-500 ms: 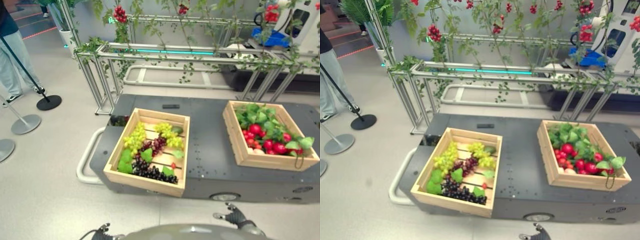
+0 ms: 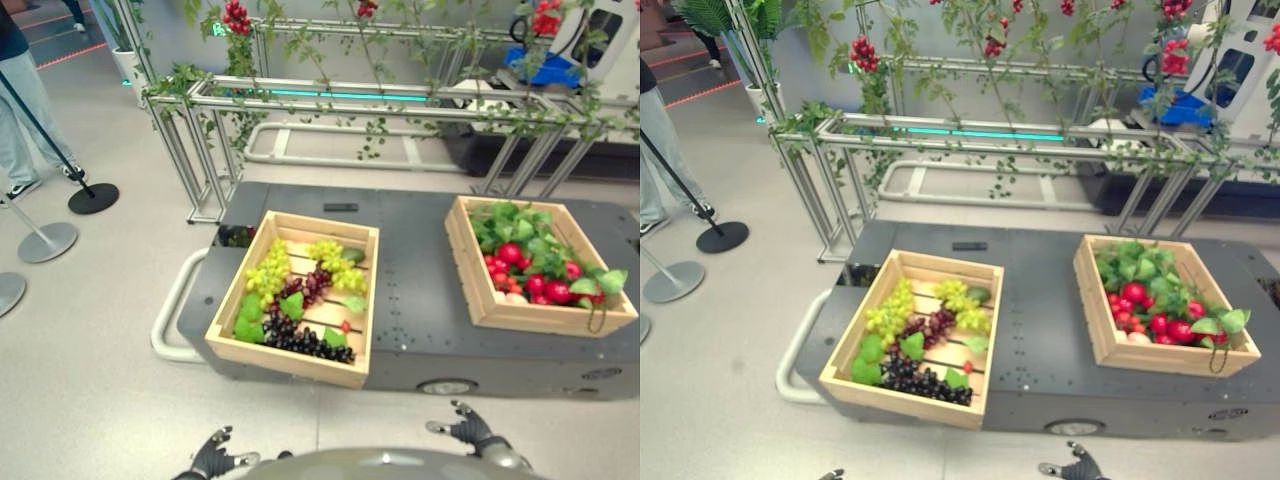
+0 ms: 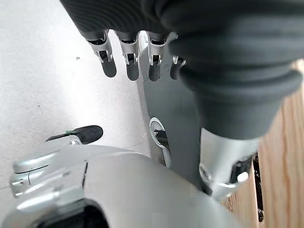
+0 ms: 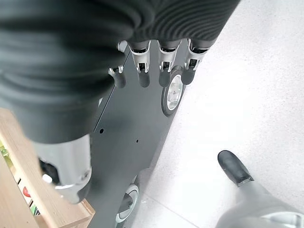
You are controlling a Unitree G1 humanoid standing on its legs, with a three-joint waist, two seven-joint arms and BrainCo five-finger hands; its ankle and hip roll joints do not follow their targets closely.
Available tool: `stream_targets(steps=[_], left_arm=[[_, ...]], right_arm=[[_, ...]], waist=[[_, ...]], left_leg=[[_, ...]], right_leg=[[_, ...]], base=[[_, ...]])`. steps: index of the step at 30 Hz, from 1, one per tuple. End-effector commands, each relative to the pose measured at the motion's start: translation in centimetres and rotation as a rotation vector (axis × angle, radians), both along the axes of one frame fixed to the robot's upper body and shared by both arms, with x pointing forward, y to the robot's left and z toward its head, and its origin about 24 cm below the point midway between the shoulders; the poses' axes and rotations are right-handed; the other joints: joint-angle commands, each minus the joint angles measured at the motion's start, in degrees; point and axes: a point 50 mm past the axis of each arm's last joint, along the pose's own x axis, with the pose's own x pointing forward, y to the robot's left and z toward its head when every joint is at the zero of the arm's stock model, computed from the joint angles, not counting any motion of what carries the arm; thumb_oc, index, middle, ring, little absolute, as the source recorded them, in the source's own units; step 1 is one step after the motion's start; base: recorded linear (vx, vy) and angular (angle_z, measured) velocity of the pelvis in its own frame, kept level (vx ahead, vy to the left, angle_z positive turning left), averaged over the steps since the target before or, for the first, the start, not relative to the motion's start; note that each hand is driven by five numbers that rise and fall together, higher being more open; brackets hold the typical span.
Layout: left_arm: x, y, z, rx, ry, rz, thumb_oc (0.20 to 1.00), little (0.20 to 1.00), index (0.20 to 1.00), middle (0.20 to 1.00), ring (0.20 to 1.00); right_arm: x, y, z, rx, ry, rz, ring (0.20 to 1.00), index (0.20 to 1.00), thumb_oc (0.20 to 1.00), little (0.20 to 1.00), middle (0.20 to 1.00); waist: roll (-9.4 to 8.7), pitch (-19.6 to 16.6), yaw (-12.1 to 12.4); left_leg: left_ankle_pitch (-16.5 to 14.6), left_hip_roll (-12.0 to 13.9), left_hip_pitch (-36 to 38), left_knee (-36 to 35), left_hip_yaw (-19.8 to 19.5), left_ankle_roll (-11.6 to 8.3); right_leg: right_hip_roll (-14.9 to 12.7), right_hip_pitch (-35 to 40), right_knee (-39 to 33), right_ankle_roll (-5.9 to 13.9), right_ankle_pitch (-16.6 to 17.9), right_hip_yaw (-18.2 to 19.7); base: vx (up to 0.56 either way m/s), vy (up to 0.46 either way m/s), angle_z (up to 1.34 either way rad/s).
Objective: Pick up the fruits from the basket on one side to the basket on the other side
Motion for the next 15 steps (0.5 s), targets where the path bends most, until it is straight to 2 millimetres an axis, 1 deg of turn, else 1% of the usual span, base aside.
stream_targets(steps=[1,6,15], left_arm=[[-0.04,-1.37,-0.06,-0.072,-0.016,-0.005,1.0,1.0,1.0,1.0,1.0],[-0.2,-1.61,0.26,-0.097,-0.029,-0.029,1.0,1.0,1.0,1.0,1.0],[-0.57,-1.37,0.1,-0.081,-0.005,-0.037,1.0,1.0,1.0,1.0,1.0]], right_arm=[[2.79,-1.04,1.03,-0.063,-0.048,0.06,1.0,1.0,1.0,1.0,1.0],[2.96,-1.11,1.11,-0.069,-0.053,0.062,1.0,1.0,1.0,1.0,1.0],[3.04,-1.22,1.12,-0.071,-0.05,0.051,1.0,1.0,1.0,1.0,1.0]], waist=[[-0.45,-1.49,-0.19],[-0.29,-1.55,-0.01],[-0.17,-1.57,0.15]], left_leg=[[-0.88,-3.03,-1.86,0.81,2.32,1.84],[-0.87,-3.01,-1.86,0.8,2.42,1.89],[-0.92,-3.03,-1.93,0.79,2.41,1.9]], right_leg=[[0.54,-2.54,2.3,2.26,-0.02,1.35],[0.57,-2.54,2.19,2.32,0.01,1.35],[0.63,-2.51,2.14,2.31,-0.1,1.39]], base=[[0.0,0.0,0.0],[0.0,0.0,0.0],[0.0,0.0,0.0]])
